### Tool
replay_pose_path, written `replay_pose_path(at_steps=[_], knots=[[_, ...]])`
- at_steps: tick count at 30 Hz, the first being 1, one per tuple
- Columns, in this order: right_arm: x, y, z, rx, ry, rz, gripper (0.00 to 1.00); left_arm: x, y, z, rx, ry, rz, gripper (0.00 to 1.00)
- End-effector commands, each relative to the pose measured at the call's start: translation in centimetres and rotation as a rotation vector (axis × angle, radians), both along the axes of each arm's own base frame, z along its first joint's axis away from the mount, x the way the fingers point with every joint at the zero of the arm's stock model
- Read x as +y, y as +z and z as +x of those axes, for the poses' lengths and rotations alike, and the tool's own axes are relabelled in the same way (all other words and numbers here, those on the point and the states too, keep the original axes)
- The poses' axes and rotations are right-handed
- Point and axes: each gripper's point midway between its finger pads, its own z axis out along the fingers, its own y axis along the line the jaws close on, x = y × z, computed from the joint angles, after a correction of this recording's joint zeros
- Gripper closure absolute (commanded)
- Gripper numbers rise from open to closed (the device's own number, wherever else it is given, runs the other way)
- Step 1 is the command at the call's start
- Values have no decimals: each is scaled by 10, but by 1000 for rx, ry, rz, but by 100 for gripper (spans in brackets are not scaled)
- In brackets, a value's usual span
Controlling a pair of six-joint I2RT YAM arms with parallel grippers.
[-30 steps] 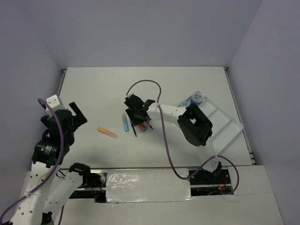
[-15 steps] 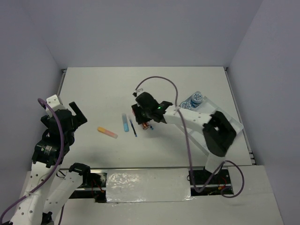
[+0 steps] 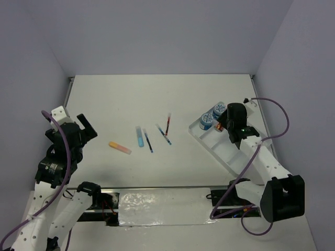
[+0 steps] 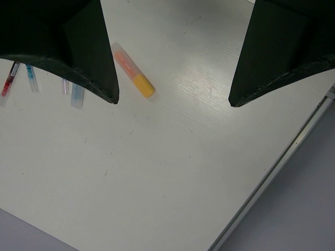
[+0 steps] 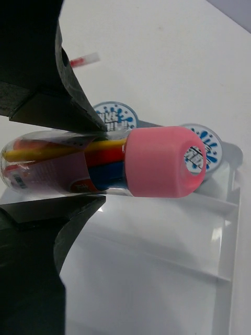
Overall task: Sort the stationery into containers
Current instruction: Place the stationery in the storage box, then pick up the pen from the center of the board.
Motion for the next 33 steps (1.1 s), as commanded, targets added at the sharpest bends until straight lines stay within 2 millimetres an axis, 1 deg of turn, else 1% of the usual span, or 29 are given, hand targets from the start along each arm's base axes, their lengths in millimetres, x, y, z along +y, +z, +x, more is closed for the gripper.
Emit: replay_pose_path(at_steps=[1, 3, 4, 6, 7, 10, 11, 12, 13, 14, 15, 17, 18, 19, 20, 21, 22, 23, 24, 25, 26, 27, 28, 29, 30, 31, 32, 33], knots=[[-24, 21, 20, -94, -178, 61, 88, -2, 7, 5, -29, -18, 11, 1], [-27, 12, 25, -79, -203, 87, 84, -2, 6, 5, -28, -22, 12, 1], [-32, 2, 30, -57, -211, 99, 82, -2, 6, 5, -29, -24, 11, 1], [-31, -5, 35, -37, -202, 107, 79, -3, 6, 6, -25, -27, 12, 1], [-32, -14, 36, -11, -201, 102, 79, -4, 6, 6, -26, -31, 10, 1], [-34, -26, 37, 18, -215, 109, 78, -4, 5, 7, -19, -34, 13, 1], [-35, -33, 35, 31, -220, 114, 77, -5, 5, 7, -20, -35, 12, 1], [-35, -34, 35, 22, -222, 120, 64, -5, 5, 7, -19, -37, 12, 1], [-34, -40, 32, 30, -222, 129, 31, -5, 4, 8, -17, -37, 13, 1], [-34, -40, 32, 30, -223, 132, 18, -5, 4, 8, -17, -39, 13, 1], [-33, -41, 32, 32, -217, 131, 8, -5, 4, 8, -17, -38, 12, 1], [-31, -36, 32, 25, -200, 134, 5, -5, 4, 8, -15, -41, 14, 1], [-32, -24, 31, 0, -196, 129, 0, -6, 4, 8, -15, -41, 12, 1], [-32, -24, 31, -1, -198, 127, 0, -6, 4, 8, -15, -41, 12, 1], [-32, -19, 29, -8, -192, 120, 0, -6, 3, 9, -13, -43, 13, 1], [-31, -2, 27, -52, -180, 119, 0, -6, 4, 9, -14, -43, 13, 1], [-22, 8, 27, -81, -143, 117, 1, -6, 3, 9, -13, -45, 13, 1], [-7, 33, 36, -177, -46, 81, 5, -7, 3, 9, -11, -46, 12, 1], [38, 52, 33, -255, 120, 73, 9, -7, 3, 9, -12, -44, 12, 1], [67, 73, 37, -317, 228, 54, 11, -7, 3, 10, -8, -45, 13, 1], [84, 71, 34, -263, 298, -48, 13, -6, 3, 11, -7, -43, 13, 1], [130, 86, 46, -226, 393, -96, 13, -6, 2, 11, -6, -41, 13, 1], [145, 80, 49, -156, 425, -159, 14, -6, 2, 11, -4, -39, 12, 1], [147, 57, 47, -32, 442, -267, 14, -6, 0, 11, 7, -36, 16, 1], [174, 49, 62, 17, 476, -297, 14, -6, 0, 11, 9, -35, 17, 1], [179, 34, 61, 90, 488, -327, 14, -6, 0, 11, 10, -34, 16, 1], [189, 4, 66, 169, 508, -334, 14, -5, -1, 11, 13, -33, 19, 1], [199, 7, 73, 166, 508, -325, 15, -5, -1, 12, 13, -33, 19, 1]])
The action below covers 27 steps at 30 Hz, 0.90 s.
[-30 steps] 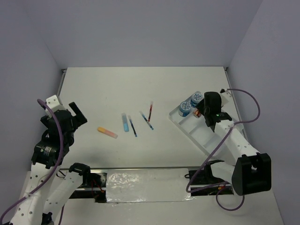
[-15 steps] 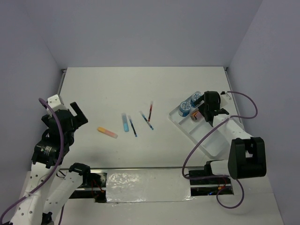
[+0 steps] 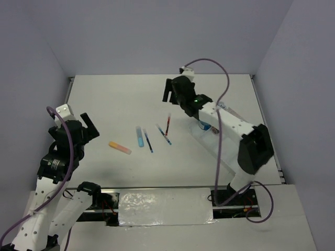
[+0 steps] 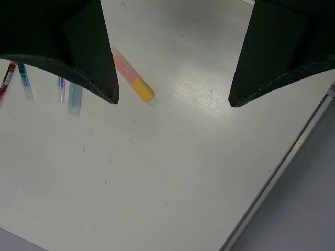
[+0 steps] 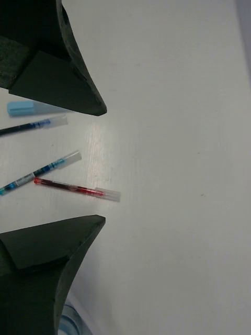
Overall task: Sort the stationery into containers
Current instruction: Pick up the pen from the center of the board.
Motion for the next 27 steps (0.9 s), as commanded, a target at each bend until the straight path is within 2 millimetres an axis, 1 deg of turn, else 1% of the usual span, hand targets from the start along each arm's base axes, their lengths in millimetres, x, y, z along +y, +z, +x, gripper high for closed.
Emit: replay_pose_path(at_steps=[1, 2, 3, 4, 5, 6, 7, 11, 15, 17, 18, 20, 22, 23, 24, 25, 26, 27], knots=[[-10, -84, -13, 252, -4, -271, 17, -1, 5, 5, -26, -3, 4, 1], [-4, -105, -12, 294, 1, -296, 19, -1, 5, 6, -26, -4, 5, 1], [3, -105, -9, 294, 1, -293, 20, -1, 4, 6, -23, -5, 5, 1], [9, -112, -11, 306, 10, -303, 24, -1, 4, 6, -22, -8, 5, 1], [13, -125, -11, 325, 16, -313, 24, -2, 4, 7, -19, -14, 6, 1], [18, -131, -12, 332, 29, -315, 25, -3, 4, 7, -18, -16, 5, 1], [22, -142, -13, 346, 40, -320, 25, -3, 4, 7, -18, -16, 7, 1], [32, -158, -15, 369, 69, -311, 28, -3, 5, 7, -21, -20, 4, 1], [36, -163, -16, 373, 79, -303, 28, -2, 6, 6, -28, -17, 4, 1], [37, -167, -16, 382, 81, -302, 30, -2, 6, 6, -30, -17, 3, 1], [37, -170, -17, 392, 79, -307, 32, -2, 7, 6, -31, -17, 3, 1], [37, -178, -15, 407, 71, -316, 34, -2, 7, 5, -31, -17, 3, 1], [35, -190, -17, 438, 58, -331, 39, -2, 7, 5, -34, -15, 3, 1], [36, -192, -17, 446, 57, -328, 40, -2, 7, 5, -34, -17, 2, 1], [37, -200, -18, 459, 59, -332, 43, -2, 7, 5, -35, -15, 2, 1], [41, -202, -16, 463, 66, -324, 44, -2, 7, 4, -36, -15, 3, 1], [41, -212, -18, 484, 71, -334, 47, -2, 8, 4, -37, -16, 3, 1], [42, -216, -19, 496, 76, -336, 48, -2, 7, 4, -36, -15, 3, 1]])
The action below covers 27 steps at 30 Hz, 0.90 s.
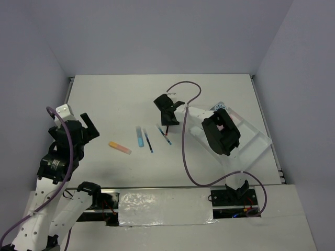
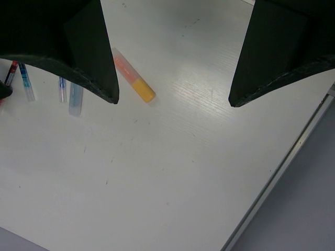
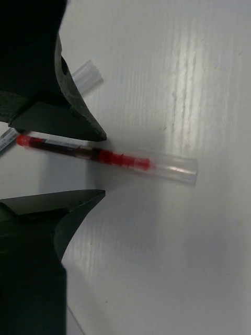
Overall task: Sort the stationery into containers
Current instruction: Pick up the pen from the center of the board, then place the pen in the storage box.
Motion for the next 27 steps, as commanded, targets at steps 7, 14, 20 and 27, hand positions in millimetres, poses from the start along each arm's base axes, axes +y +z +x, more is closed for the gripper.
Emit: replay_pose_path(at_steps=[7, 14, 20, 27], knots=[[13, -15, -5, 49, 11, 59, 100, -2, 9, 4, -45, -13, 1, 1], [19, 67, 1, -111, 44, 360, 100, -2, 9, 3, -45, -16, -1, 1], [-75, 162, -22, -350, -111, 434, 100, -2, 10, 2, -50, -18, 0, 1], [-245, 137, -78, -427, -529, 389, 100, -4, 11, 2, -56, -25, -2, 1]])
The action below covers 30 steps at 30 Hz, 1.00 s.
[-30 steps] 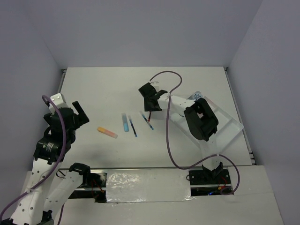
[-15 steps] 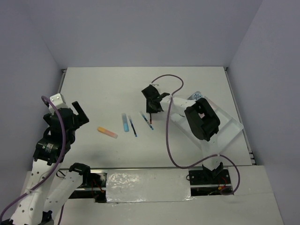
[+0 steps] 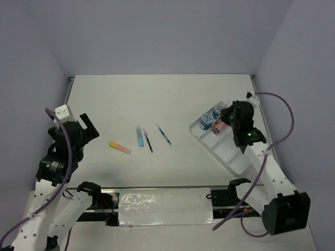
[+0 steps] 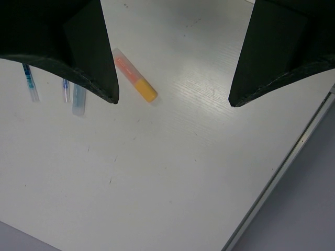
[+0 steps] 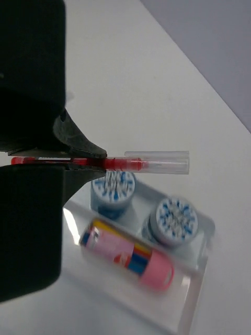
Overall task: Sort the stationery into containers
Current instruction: Place the pen in the storage box.
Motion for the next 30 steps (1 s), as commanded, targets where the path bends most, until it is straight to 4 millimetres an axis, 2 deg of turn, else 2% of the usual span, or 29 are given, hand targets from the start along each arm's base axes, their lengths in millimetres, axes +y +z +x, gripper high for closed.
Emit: replay_pose_path(at_steps=[1, 2, 3, 4, 5, 6, 8, 12, 14, 15, 16, 17, 18, 20, 22, 23, 25, 27, 28, 29, 30], knots=[[-56, -63, -34, 147, -169, -2, 100, -3, 8, 5, -37, -17, 2, 1], [-64, -64, -36, 138, -185, 7, 100, -2, 8, 4, -38, -16, 4, 1], [-81, -71, -40, 148, -245, 14, 100, -3, 8, 5, -40, -17, 3, 1], [-83, -74, -41, 156, -256, 12, 100, -2, 8, 4, -38, -16, 4, 1], [-99, -78, -44, 168, -315, 17, 100, -2, 8, 4, -39, -15, 3, 0], [-106, -80, -42, 160, -338, 27, 100, -2, 8, 4, -40, -14, 3, 1], [-113, -94, -42, 186, -341, 59, 99, -2, 8, 4, -43, -15, 2, 1], [-111, -119, -30, 259, -310, 69, 95, -3, 9, 5, -44, -22, 1, 1], [-112, -126, -28, 278, -309, 71, 92, -4, 8, 5, -39, -23, 1, 1], [-112, -131, -28, 293, -310, 72, 89, -4, 8, 5, -40, -25, 1, 1], [-112, -133, -29, 298, -310, 73, 80, -4, 8, 5, -39, -26, 3, 1], [-110, -132, -28, 293, -303, 81, 47, -4, 8, 5, -41, -26, 0, 1], [-109, -132, -29, 288, -302, 85, 41, -4, 8, 5, -41, -25, 1, 1], [-111, -128, -31, 277, -313, 80, 34, -5, 7, 6, -39, -28, 1, 1], [-112, -122, -34, 270, -323, 73, 33, -5, 7, 6, -36, -28, 2, 1], [-111, -110, -34, 234, -314, 72, 33, -5, 6, 7, -34, -31, 1, 1], [-88, -98, -32, 192, -237, 69, 34, -6, 6, 8, -31, -33, 2, 1], [-44, -64, -21, 41, -59, 79, 35, -6, 6, 8, -28, -33, 3, 1], [16, -53, -26, 6, 146, 47, 35, -5, 6, 8, -29, -30, 3, 1], [44, -40, -23, -5, 231, 16, 36, -5, 5, 8, -26, -27, 5, 1], [59, -39, -23, 10, 262, -43, 37, -5, 5, 8, -26, -23, 4, 1]])
